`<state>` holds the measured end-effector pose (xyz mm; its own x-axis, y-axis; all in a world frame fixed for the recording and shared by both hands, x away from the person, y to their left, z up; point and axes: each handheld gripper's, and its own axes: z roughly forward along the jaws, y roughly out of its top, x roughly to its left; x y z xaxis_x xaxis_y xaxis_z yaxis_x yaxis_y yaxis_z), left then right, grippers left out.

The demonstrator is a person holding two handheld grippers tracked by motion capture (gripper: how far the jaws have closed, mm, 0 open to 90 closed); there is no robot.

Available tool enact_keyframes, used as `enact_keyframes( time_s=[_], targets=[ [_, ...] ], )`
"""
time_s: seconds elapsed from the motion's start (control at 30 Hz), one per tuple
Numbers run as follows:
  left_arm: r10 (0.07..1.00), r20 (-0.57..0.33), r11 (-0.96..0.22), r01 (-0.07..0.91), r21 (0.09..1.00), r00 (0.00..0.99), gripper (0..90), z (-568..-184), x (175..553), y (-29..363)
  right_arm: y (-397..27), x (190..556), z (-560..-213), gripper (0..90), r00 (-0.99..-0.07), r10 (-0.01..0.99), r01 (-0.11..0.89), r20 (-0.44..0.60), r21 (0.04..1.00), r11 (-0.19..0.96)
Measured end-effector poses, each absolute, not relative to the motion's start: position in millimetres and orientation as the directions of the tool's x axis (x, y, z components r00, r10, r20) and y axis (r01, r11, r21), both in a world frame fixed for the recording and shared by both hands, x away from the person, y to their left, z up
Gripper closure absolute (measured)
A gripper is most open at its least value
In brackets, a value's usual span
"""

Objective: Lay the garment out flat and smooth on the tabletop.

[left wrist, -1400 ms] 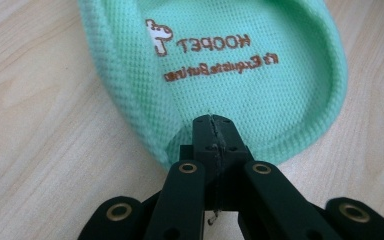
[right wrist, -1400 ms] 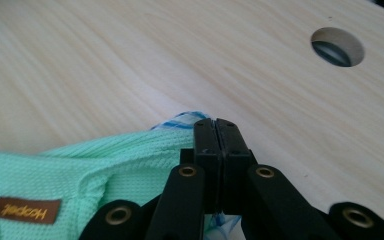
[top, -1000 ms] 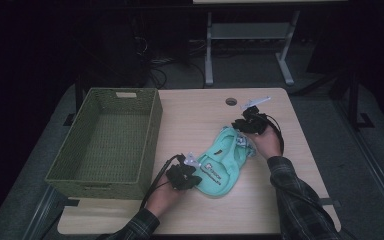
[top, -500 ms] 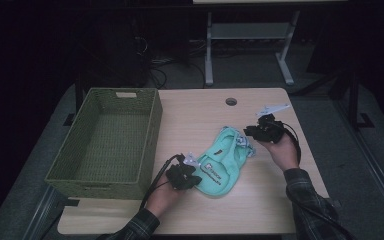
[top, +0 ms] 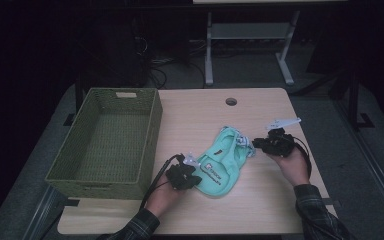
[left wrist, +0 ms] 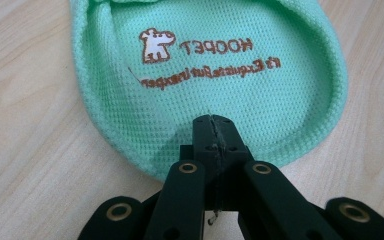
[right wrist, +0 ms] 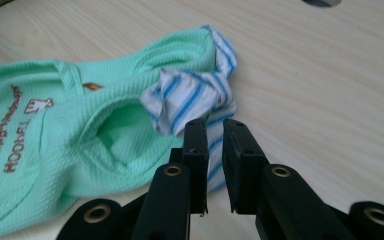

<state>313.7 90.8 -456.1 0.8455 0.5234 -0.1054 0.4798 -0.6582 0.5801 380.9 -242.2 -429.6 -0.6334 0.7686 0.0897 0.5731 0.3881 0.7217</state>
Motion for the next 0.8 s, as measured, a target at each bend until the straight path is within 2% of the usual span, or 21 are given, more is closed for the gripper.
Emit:
enact_keyframes(
  time_s=[0.3,0.53,0.8],
  targets=[
    [0.522,-0.106,-0.658,0.479,0.581,0.846,89.4,-456.3,314.1,91.0,-242.6,368.0,-442.7,79.8,-0.641,0.759,0.588,0.116,0.709,0.389],
    [0.522,-0.108,-0.658,0.48,0.58,0.846,89.4,-456.3,314.3,91.3,-228.5,376.0,-448.6,78.9,-0.656,0.746,0.586,0.112,0.699,0.41],
    [0.521,-0.111,-0.656,0.48,0.583,0.846,89.4,-456.4,314.5,91.5,-224.9,388.9,-456.7,75.7,-0.623,0.772,0.606,0.123,0.7,0.378]
  ],
)
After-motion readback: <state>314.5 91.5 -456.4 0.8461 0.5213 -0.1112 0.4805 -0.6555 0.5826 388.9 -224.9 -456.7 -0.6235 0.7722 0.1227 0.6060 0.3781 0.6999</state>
